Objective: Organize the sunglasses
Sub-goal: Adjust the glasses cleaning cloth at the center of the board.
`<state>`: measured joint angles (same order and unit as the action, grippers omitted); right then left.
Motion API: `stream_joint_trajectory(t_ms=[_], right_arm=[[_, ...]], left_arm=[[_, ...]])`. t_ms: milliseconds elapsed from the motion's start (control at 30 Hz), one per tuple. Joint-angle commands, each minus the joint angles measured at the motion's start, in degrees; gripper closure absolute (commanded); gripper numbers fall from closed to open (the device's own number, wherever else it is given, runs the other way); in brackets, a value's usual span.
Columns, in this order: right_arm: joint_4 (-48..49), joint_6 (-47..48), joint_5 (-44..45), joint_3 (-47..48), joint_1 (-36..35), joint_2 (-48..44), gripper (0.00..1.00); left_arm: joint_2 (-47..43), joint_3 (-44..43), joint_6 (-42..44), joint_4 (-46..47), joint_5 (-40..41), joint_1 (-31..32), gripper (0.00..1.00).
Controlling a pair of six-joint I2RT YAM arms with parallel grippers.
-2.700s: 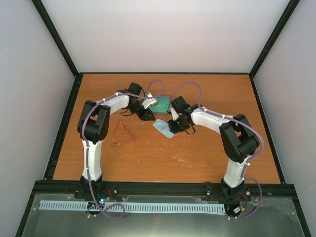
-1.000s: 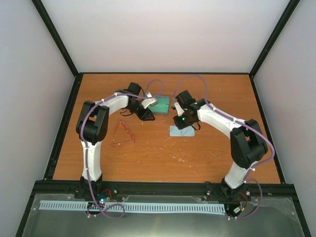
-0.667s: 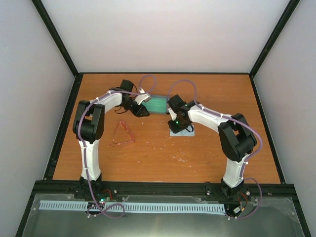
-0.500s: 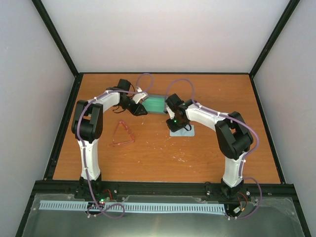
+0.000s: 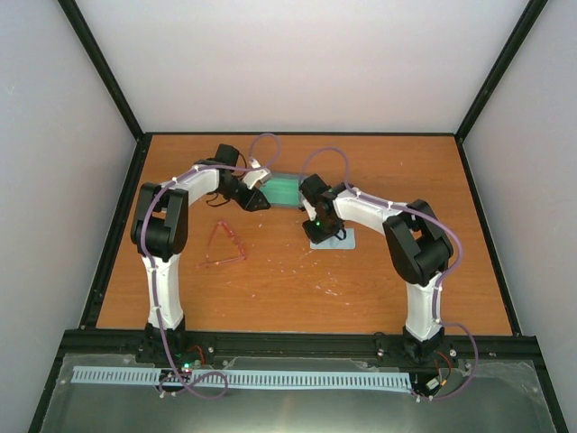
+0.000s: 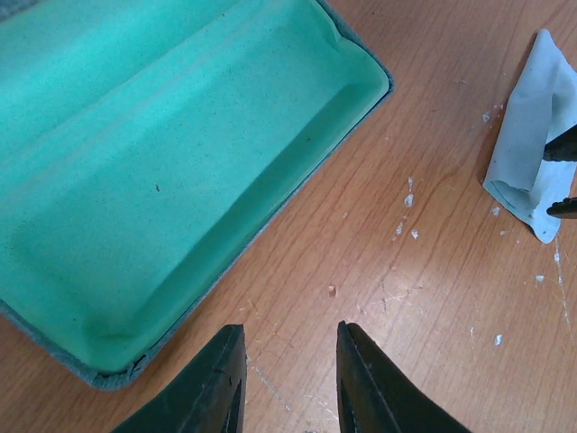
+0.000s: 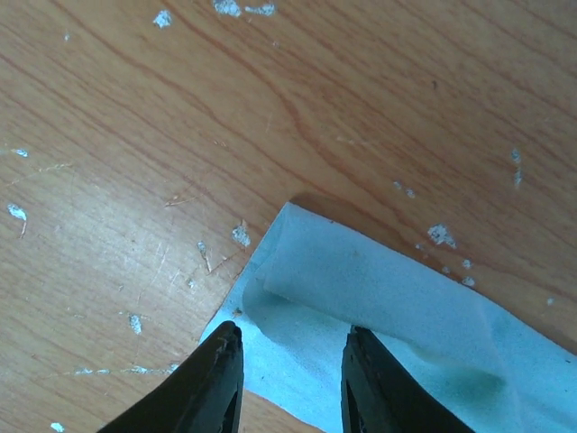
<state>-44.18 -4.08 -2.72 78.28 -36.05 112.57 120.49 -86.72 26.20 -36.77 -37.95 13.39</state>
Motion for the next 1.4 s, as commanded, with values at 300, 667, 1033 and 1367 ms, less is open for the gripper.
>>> stream_joint_trajectory(t_ms=[300, 667, 1033, 1367], right_arm=[[-1.01, 0.71, 1.32, 3.67, -0.43, 3.47, 0.70], [-2.30, 0.90, 2.37, 3.96, -0.42, 5.16, 0.77], [-2.50, 0.96, 1.34, 4.61, -0.44, 3.86, 0.97], [-2.58, 1.21, -2.53, 4.18, -0.42, 0.47, 0.97]], left_arm=[[-0.26, 0.12, -0.91, 1.40, -1.85, -0.56, 0.70], [-0.17, 0.31, -1.28, 1.95, -2.21, -0.73, 0.70], [-0.08, 0.71, -1.30, 2.20, -2.26, -0.73, 0.70], [-0.29, 0.62, -1.25, 2.37, -2.21, -0.78, 0.70]])
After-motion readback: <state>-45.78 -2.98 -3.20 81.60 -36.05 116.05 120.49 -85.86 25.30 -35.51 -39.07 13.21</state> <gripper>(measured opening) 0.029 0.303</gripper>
